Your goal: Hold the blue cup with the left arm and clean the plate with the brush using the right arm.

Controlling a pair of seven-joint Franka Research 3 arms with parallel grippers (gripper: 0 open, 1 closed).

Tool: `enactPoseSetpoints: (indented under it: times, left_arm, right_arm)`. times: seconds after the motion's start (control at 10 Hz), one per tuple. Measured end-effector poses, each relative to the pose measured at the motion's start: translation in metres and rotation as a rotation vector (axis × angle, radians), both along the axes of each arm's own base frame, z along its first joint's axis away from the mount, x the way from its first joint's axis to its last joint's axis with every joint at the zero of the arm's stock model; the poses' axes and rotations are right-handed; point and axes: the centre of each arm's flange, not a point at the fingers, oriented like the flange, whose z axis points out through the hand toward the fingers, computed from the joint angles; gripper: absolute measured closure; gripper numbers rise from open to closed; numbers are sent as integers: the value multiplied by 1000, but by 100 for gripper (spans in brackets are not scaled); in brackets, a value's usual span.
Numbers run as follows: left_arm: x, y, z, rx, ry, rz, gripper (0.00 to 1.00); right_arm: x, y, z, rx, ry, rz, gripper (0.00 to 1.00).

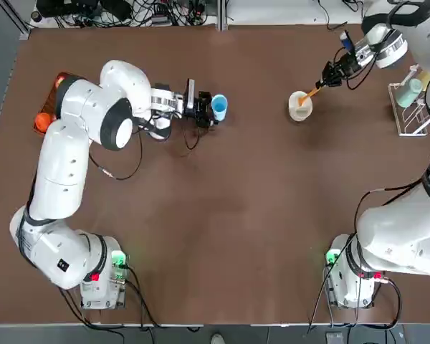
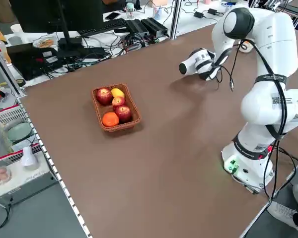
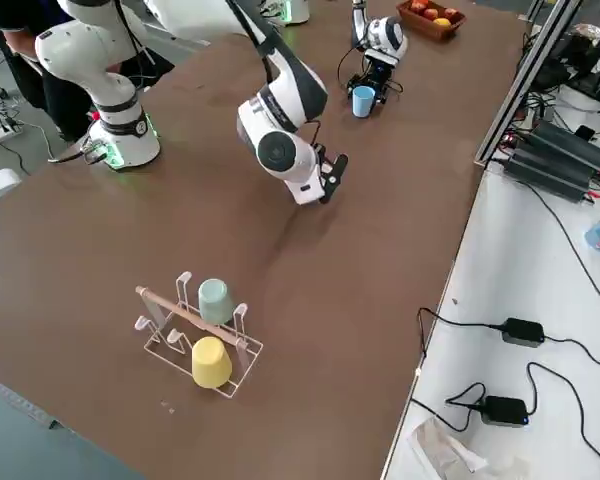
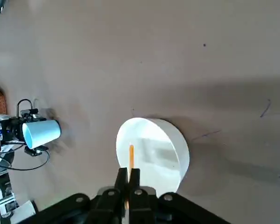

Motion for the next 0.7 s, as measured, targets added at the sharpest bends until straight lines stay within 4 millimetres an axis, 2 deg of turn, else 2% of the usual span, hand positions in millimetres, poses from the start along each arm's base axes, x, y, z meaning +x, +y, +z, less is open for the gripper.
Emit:
enactPoseSetpoints:
  times: [0.3,0.4,0.5,0.6,0.7]
  left_arm:
    - [7,10,1,12,-10,12,0]
    - [7,11,0,13,-10,13,0]
    - [7,11,0,14,-10,13,0]
    - [7,11,0,14,-10,12,0]
    - [7,11,0,14,-10,12,0]
  right_arm:
    - [0,3,-6,8,8,3,94]
    - [-1,4,-6,9,8,5,81]
    - [0,4,-6,10,5,8,79]
    - [-1,3,-6,10,4,9,70]
    - [-1,1,-6,12,3,11,67]
